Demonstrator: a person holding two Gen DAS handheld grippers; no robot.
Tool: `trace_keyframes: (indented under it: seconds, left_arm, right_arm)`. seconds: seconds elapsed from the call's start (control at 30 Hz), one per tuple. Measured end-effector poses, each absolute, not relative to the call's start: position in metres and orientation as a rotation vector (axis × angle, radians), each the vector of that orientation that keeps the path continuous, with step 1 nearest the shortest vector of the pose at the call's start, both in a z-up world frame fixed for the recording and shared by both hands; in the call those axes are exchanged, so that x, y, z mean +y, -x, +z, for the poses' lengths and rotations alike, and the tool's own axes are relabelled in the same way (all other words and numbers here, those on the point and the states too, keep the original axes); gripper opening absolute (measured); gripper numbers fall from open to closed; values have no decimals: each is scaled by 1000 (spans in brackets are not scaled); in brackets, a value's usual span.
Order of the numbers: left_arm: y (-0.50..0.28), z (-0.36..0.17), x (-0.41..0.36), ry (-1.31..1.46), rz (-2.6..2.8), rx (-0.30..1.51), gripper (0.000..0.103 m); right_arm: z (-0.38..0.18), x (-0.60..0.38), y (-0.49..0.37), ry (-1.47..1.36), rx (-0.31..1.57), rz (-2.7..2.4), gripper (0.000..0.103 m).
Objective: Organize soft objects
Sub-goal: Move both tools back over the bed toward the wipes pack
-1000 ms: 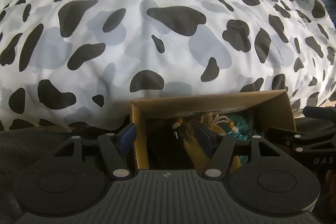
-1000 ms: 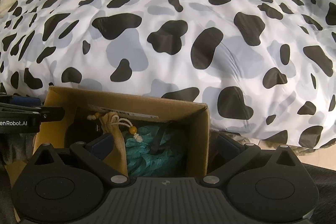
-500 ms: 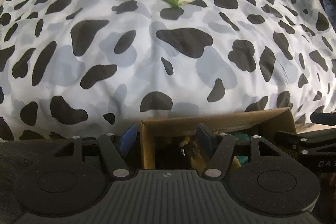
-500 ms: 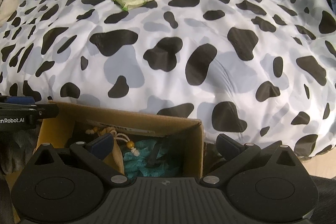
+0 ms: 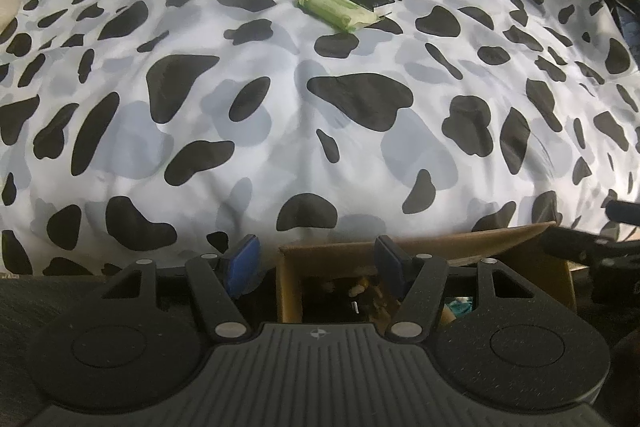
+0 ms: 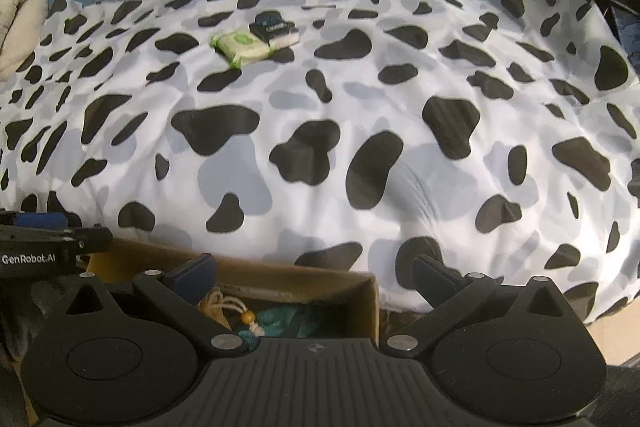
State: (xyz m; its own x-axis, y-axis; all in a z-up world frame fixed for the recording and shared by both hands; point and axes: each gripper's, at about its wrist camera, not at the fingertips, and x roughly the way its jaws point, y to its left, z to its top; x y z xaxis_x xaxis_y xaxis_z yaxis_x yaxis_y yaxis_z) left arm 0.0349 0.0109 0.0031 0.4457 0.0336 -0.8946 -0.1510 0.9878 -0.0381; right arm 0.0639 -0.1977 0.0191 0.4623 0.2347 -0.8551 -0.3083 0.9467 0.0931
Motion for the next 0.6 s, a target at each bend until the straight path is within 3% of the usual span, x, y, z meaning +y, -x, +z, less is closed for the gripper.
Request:
trace_keyframes:
  seconds: [0.27,0.47,0.6]
  left_arm:
    - [-36,8,15,118,144,1058,63]
    - [-37,16,15,125,142,1001,77]
    - [-42,23,10,98,118,959,78]
  right_arm:
    - [29,-203,-71,89,952,308,103]
    - [31,-200,-80,137,909,314,103]
    - [35,-195,-84,157,871,350,103]
